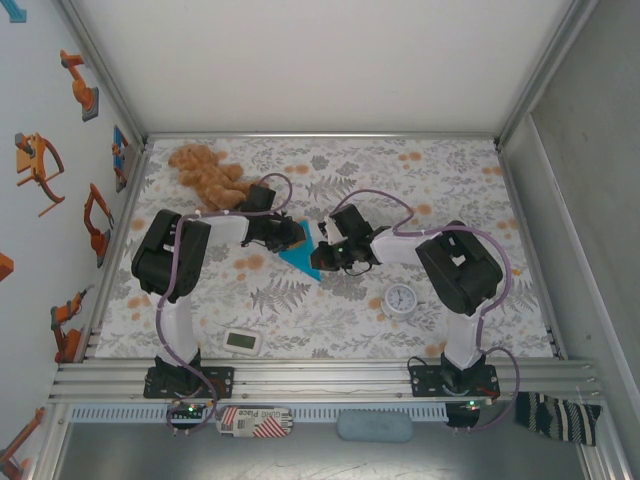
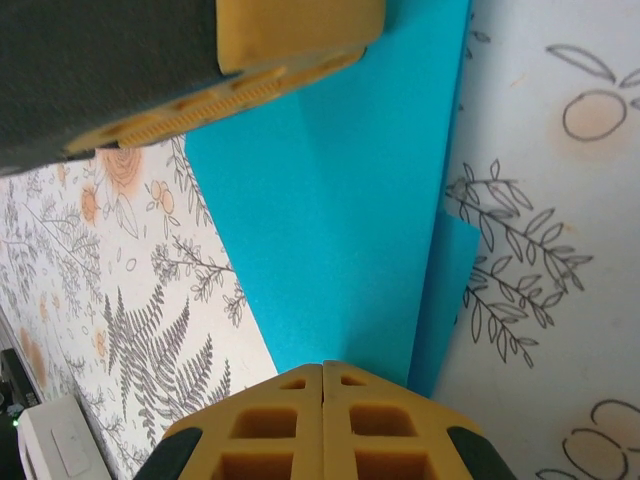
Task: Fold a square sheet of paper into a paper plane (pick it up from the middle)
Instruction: Fourth fold the wing at the center of the table.
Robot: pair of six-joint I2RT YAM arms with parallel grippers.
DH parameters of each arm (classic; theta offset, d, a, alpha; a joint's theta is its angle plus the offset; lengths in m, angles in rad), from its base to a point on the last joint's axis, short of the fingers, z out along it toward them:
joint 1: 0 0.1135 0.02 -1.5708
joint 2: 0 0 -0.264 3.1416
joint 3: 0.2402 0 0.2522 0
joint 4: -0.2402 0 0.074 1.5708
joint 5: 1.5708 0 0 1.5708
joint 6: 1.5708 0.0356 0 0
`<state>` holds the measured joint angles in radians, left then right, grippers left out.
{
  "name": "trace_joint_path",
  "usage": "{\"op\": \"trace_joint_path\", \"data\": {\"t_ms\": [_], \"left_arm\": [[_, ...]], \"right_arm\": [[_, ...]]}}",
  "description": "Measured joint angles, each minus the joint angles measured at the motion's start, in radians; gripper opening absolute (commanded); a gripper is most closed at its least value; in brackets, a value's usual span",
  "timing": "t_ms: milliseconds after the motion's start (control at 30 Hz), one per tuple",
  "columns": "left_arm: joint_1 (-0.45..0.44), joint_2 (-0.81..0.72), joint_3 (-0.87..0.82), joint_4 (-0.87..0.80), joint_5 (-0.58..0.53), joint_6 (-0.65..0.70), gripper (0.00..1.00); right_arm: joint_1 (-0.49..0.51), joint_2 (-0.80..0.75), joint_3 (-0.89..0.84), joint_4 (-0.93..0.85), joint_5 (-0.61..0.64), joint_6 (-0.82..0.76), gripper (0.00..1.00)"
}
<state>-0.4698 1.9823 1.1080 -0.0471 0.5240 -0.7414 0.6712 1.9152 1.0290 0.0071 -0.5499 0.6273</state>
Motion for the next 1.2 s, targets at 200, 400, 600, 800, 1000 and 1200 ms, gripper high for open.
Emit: {"op": "trace_joint_path", "data": {"t_ms": [200, 400, 600, 800, 1000, 1200], "left_arm": [[0.000, 0.010, 0.021, -0.032, 0.000, 0.000, 0.21], [0.000, 0.015, 0.037, -0.057, -0.002, 0.000, 0.21], [0.000, 0.023, 0.055, -0.085, -0.006, 0.000, 0.21], [0.000, 0.027, 0.063, -0.099, -0.007, -0.001, 0.21], [0.000, 0.030, 0.069, -0.108, -0.007, -0.001, 0.21], [0.000, 0.031, 0.071, -0.111, -0.007, -0.001, 0.21]], "right_arm": [[0.000, 0.002, -0.002, -0.030, -0.014, -0.020, 0.01], [0.001, 0.009, -0.002, -0.044, -0.022, -0.030, 0.01], [0.003, 0.009, -0.005, -0.048, -0.031, -0.053, 0.01], [0.004, 0.003, -0.021, -0.044, -0.037, -0.072, 0.01], [0.005, -0.012, -0.044, -0.040, -0.037, -0.081, 0.01], [0.010, -0.053, -0.094, -0.046, -0.037, -0.106, 0.00]]}}
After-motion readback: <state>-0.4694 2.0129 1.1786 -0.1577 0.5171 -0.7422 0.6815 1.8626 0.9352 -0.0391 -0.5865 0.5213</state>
